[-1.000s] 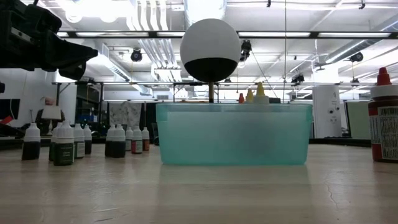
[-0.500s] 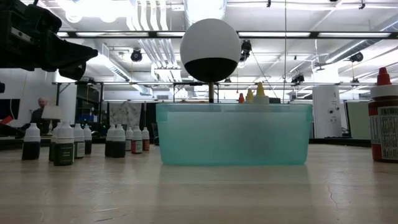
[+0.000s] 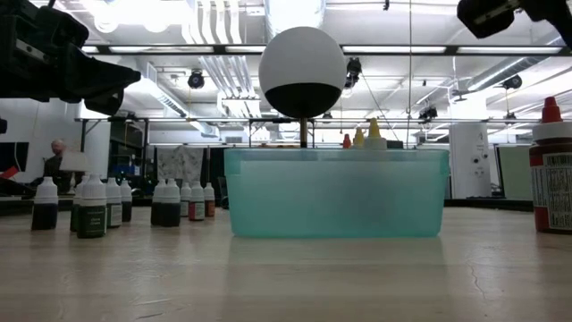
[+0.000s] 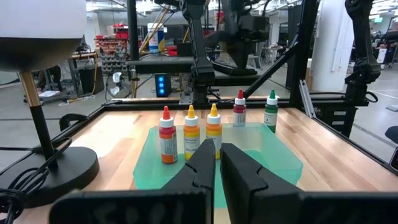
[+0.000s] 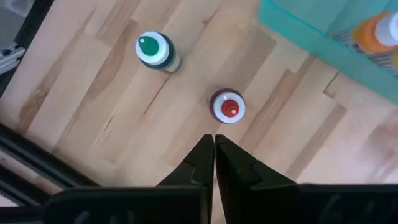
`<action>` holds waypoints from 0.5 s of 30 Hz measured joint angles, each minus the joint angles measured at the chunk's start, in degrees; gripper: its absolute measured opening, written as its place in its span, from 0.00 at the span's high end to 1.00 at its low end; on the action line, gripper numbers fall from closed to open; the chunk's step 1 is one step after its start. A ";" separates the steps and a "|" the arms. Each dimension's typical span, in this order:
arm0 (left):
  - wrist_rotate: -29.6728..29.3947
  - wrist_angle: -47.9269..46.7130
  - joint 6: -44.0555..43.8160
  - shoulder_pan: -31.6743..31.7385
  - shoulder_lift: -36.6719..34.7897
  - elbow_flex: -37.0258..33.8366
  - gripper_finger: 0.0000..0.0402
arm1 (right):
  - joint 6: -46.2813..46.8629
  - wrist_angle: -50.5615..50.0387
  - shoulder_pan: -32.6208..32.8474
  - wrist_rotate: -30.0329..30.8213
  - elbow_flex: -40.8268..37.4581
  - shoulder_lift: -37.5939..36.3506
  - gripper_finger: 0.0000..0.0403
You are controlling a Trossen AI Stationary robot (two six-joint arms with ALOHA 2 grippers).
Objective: Pick & Place food coloring
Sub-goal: Put the large red food coloring bottle into the green bin
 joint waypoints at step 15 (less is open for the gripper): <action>0.00 -0.01 -0.01 0.01 0.00 0.00 1.00 | 1.50 6.83 -0.81 -0.03 -2.31 0.57 0.98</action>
